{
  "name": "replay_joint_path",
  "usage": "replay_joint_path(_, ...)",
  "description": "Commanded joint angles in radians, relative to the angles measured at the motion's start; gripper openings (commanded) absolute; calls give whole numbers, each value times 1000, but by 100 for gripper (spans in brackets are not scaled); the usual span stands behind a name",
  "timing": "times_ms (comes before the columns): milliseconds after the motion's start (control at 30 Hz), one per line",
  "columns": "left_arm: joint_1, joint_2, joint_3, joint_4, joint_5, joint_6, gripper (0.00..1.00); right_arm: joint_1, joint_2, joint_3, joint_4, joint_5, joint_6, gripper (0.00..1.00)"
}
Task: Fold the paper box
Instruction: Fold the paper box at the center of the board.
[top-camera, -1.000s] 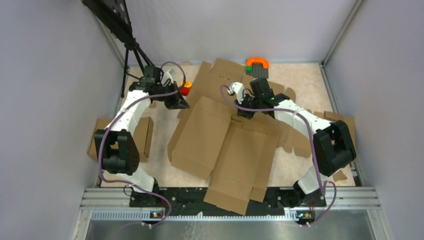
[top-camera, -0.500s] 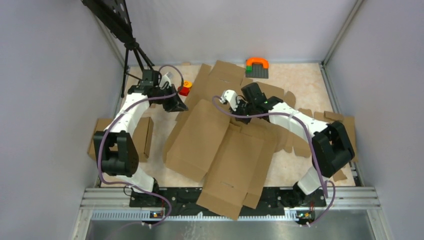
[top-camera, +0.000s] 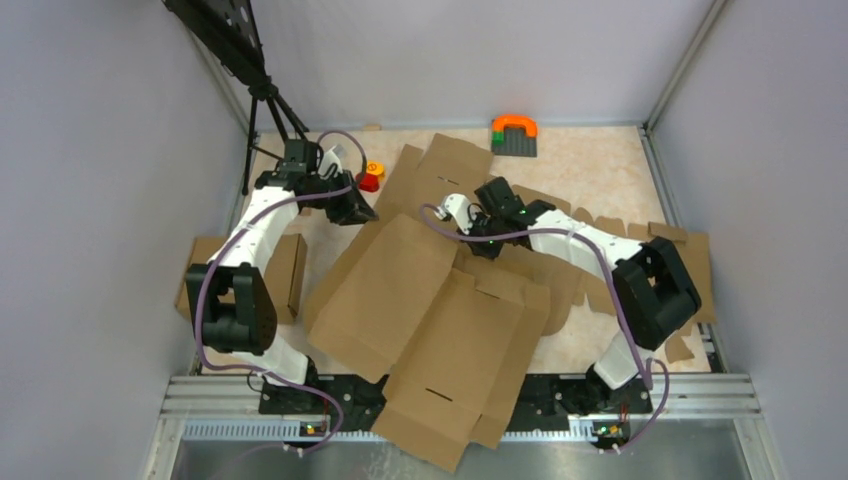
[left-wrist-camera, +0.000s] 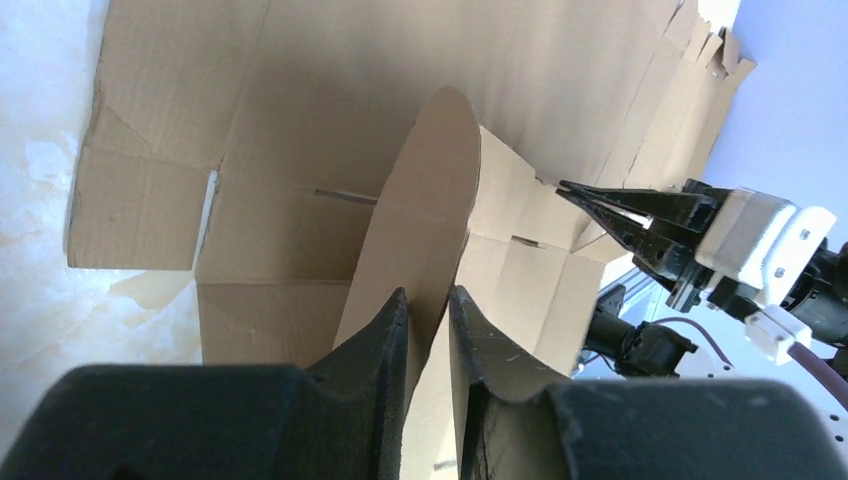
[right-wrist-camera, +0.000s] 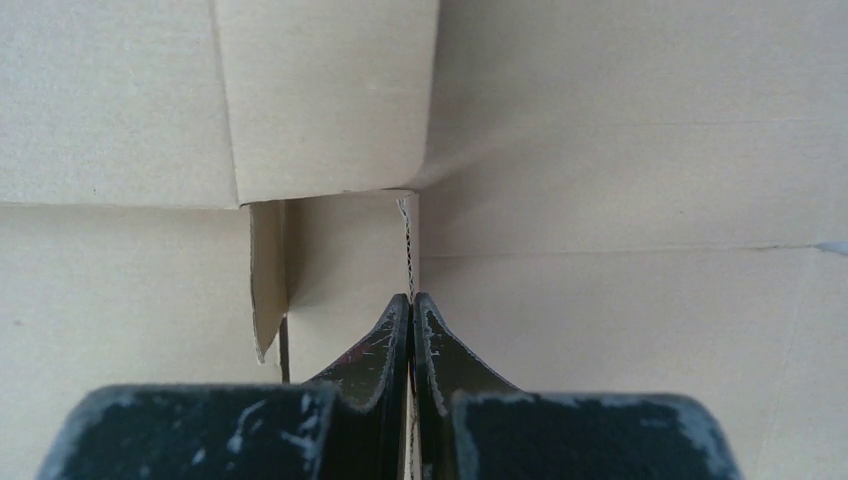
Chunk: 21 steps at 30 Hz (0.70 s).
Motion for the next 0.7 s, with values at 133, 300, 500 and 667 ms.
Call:
replay_joint_path(133, -3, -33, 72, -22, 32, 2, 9, 18, -118, -15, 250, 63, 22, 0)
replay_joint_path(300, -2, -27, 107, 33, 45, -42, 0, -14, -78, 76, 282, 81, -14, 0)
replay_joint_path(500, -2, 52, 177, 123, 18, -102, 0, -104, 25, 189, 314, 51, -25, 0)
replay_joint_path(667, -1, 104, 228, 156, -10, -114, 19, -115, 38, 172, 421, 61, -79, 0)
